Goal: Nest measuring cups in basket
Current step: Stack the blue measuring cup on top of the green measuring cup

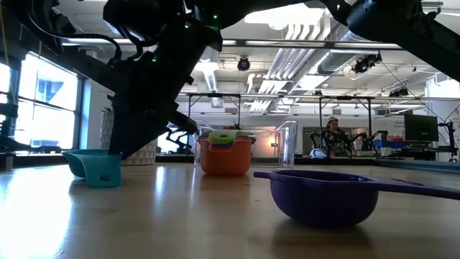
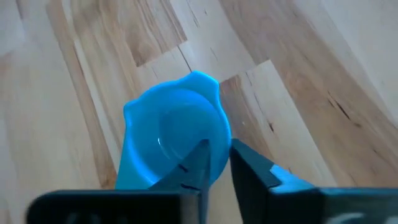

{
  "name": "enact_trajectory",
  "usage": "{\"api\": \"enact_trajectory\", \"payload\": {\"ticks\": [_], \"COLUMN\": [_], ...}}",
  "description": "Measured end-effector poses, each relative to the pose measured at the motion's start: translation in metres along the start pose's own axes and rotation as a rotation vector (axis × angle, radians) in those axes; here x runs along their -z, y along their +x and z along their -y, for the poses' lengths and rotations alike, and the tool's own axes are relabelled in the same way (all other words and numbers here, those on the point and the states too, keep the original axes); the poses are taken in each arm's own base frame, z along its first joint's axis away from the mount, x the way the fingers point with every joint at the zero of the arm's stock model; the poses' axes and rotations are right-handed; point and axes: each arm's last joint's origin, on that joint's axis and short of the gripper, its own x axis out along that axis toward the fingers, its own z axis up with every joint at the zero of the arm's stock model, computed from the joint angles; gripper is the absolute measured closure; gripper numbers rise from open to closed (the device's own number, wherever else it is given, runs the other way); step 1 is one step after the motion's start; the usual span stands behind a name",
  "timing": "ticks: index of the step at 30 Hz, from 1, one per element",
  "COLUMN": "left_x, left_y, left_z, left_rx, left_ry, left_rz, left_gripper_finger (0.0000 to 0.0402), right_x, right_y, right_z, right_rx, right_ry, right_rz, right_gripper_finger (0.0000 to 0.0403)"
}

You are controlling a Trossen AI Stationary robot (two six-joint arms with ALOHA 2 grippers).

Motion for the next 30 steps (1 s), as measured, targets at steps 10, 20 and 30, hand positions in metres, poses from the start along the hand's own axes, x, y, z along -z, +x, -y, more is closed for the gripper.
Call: {"api": "enact_trajectory", "payload": {"ticks": [10, 20, 30], "left_x": [0.0, 0.0, -0.001], "left_y": [0.0, 0.0, 0.0], "left_z": [0.0, 0.0, -0.001], "left_rx": [-0.012, -0.013, -0.044], "left_ry": [0.0, 0.001, 0.0], "left_rz": [0.004, 0.003, 0.016], "left_gripper_finger": [0.0332, 0.0332, 0.0332], "right_x": [0.002, -0.004, -0.02], "right_y": [0.0, -0.035, -0.102], "right_z": [0.001, -0.002, -0.01], "right_rx": [0.009, 0.025, 0.047], "right_ry": [0.09, 0.285, 0.398], "right_rz": [-0.019, -0.038, 0.095], "right_gripper_finger": [0.04, 0.0401, 0.0402]}}
